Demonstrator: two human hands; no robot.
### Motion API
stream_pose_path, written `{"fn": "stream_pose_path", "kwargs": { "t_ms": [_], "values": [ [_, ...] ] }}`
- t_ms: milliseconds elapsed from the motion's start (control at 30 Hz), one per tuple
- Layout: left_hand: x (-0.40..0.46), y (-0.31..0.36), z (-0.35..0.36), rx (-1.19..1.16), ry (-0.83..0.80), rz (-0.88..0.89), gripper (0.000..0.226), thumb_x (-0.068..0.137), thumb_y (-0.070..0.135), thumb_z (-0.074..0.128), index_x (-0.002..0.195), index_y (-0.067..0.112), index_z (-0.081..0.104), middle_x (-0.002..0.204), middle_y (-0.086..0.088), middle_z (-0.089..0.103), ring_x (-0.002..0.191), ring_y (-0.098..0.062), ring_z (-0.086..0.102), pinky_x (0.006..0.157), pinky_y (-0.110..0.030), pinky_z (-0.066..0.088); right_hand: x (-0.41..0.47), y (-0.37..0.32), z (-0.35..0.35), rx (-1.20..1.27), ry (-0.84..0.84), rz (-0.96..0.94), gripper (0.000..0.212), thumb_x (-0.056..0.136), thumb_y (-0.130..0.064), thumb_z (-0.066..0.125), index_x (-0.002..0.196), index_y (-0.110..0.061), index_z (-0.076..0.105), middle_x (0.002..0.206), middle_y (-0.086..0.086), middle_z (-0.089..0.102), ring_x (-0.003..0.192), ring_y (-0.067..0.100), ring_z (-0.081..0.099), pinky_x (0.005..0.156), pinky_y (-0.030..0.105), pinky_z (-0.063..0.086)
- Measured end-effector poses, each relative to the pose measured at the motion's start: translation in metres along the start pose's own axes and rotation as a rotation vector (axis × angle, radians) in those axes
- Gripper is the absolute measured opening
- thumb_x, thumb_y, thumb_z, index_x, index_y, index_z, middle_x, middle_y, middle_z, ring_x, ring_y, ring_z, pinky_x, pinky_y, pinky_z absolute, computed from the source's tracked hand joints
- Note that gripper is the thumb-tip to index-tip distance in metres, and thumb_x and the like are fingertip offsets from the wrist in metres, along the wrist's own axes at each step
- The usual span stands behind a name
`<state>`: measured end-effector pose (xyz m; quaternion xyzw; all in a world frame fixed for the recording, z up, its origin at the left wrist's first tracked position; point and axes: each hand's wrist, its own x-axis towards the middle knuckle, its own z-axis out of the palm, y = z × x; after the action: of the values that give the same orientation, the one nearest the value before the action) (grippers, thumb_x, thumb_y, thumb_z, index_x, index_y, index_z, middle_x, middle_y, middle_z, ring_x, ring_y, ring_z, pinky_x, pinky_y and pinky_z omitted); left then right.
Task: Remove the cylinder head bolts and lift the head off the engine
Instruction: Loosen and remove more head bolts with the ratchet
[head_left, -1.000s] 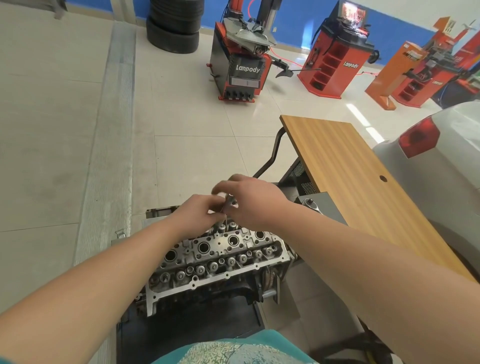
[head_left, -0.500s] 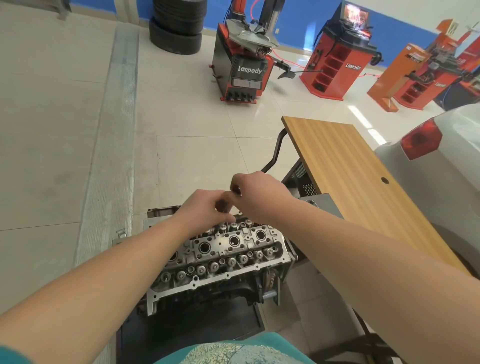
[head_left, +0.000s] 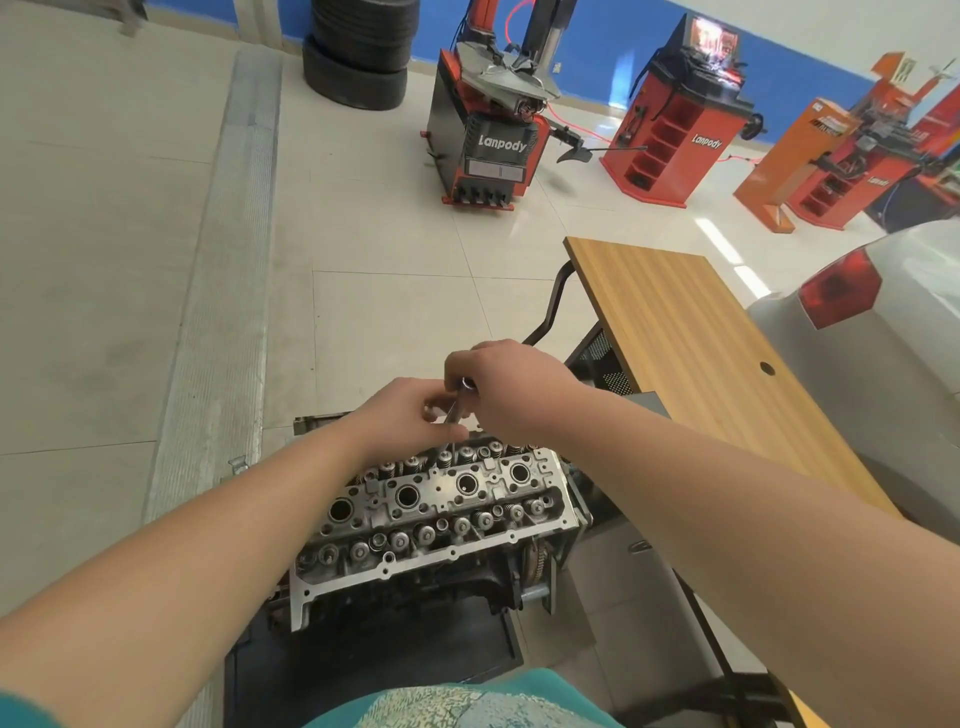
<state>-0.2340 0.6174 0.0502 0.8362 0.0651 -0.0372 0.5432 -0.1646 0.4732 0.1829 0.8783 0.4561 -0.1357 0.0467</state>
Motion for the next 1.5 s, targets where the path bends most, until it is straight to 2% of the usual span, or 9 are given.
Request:
{"fn": "stream_pose_path", "kwargs": {
  "t_ms": [233, 433, 600, 733, 800, 967, 1167, 1367, 1500],
  "values": [
    [0.001, 0.004, -0.004, -0.008, 0.058, -0.025, 0.030, 0.068, 0.031, 0.099, 0.083, 0.033, 0.073, 0.079, 0.005, 0.079, 0.073, -0.015, 0.077, 0.073, -0.039, 0.062, 0.003, -0.005, 0.001, 0.011, 0.042, 0.105, 0.038, 0.099, -0.054, 0.056, 0.114, -0.021, 0.066, 0.099, 0.001, 0.068, 0.083, 0.023, 0.063, 0.069, 0.038, 0.054],
    [-0.005, -0.001, -0.006, -0.047, -0.018, 0.015, 0.029, 0.090, 0.016, 0.075, 0.093, 0.045, 0.076, 0.099, 0.020, 0.080, 0.096, 0.002, 0.074, 0.087, -0.024, 0.056, 0.000, 0.000, -0.002, 0.037, -0.032, -0.088, 0.021, 0.095, -0.010, 0.057, 0.106, -0.024, 0.069, 0.110, -0.003, 0.061, 0.097, 0.024, 0.062, 0.073, 0.039, 0.054],
    [-0.004, -0.001, -0.003, -0.077, 0.045, -0.014, 0.018, 0.080, 0.025, 0.091, 0.087, 0.032, 0.077, 0.084, 0.001, 0.080, 0.079, -0.017, 0.079, 0.073, -0.032, 0.065, 0.002, -0.002, 0.006, 0.086, 0.000, 0.063, 0.041, 0.096, -0.059, 0.058, 0.118, -0.025, 0.064, 0.100, -0.002, 0.067, 0.089, 0.022, 0.065, 0.069, 0.036, 0.052],
    [-0.006, 0.000, 0.000, -0.055, 0.025, 0.007, 0.021, 0.087, 0.023, 0.086, 0.093, 0.040, 0.075, 0.095, 0.013, 0.078, 0.093, -0.007, 0.074, 0.095, -0.044, 0.061, 0.002, -0.001, 0.010, -0.030, 0.019, 0.019, 0.011, 0.102, -0.025, 0.056, 0.107, -0.024, 0.066, 0.099, -0.002, 0.063, 0.087, 0.026, 0.064, 0.063, 0.034, 0.047],
    [-0.009, -0.004, -0.001, -0.049, -0.004, -0.010, 0.026, 0.096, 0.017, 0.073, 0.092, 0.043, 0.074, 0.093, 0.010, 0.080, 0.088, -0.014, 0.077, 0.093, -0.049, 0.062, -0.002, 0.003, 0.006, 0.007, -0.013, -0.074, 0.029, 0.093, -0.009, 0.058, 0.103, -0.033, 0.069, 0.113, -0.010, 0.059, 0.095, 0.021, 0.064, 0.068, 0.035, 0.052],
    [-0.008, -0.002, 0.001, -0.041, 0.098, -0.032, 0.024, 0.078, 0.027, 0.094, 0.087, 0.028, 0.072, 0.088, 0.002, 0.079, 0.079, -0.019, 0.078, 0.084, -0.052, 0.063, 0.000, -0.002, 0.006, 0.089, 0.006, 0.066, 0.043, 0.095, -0.060, 0.061, 0.120, -0.026, 0.061, 0.100, -0.005, 0.065, 0.080, 0.016, 0.062, 0.063, 0.034, 0.047],
    [-0.009, -0.007, 0.001, -0.093, 0.002, -0.001, 0.030, 0.096, 0.018, 0.076, 0.094, 0.048, 0.075, 0.100, 0.018, 0.080, 0.090, -0.004, 0.076, 0.095, -0.042, 0.062, -0.005, -0.003, 0.003, 0.029, -0.028, -0.037, 0.034, 0.092, -0.012, 0.056, 0.120, -0.028, 0.067, 0.116, -0.003, 0.061, 0.098, 0.024, 0.061, 0.068, 0.035, 0.047],
    [-0.003, -0.004, -0.002, -0.021, 0.103, 0.003, 0.025, 0.078, 0.030, 0.094, 0.090, 0.036, 0.073, 0.091, 0.012, 0.077, 0.085, -0.006, 0.073, 0.081, -0.033, 0.062, -0.001, -0.008, 0.004, 0.021, 0.031, 0.122, 0.035, 0.099, -0.053, 0.056, 0.109, -0.021, 0.065, 0.098, 0.003, 0.067, 0.081, 0.024, 0.063, 0.065, 0.035, 0.051],
    [-0.007, -0.006, -0.001, -0.078, -0.012, -0.007, 0.031, 0.095, 0.015, 0.074, 0.095, 0.045, 0.075, 0.096, 0.016, 0.079, 0.091, -0.004, 0.076, 0.089, -0.036, 0.062, -0.003, -0.005, 0.000, 0.089, -0.025, -0.028, 0.030, 0.093, -0.008, 0.055, 0.106, -0.028, 0.073, 0.111, -0.002, 0.062, 0.097, 0.025, 0.064, 0.073, 0.038, 0.054]
  ]
}}
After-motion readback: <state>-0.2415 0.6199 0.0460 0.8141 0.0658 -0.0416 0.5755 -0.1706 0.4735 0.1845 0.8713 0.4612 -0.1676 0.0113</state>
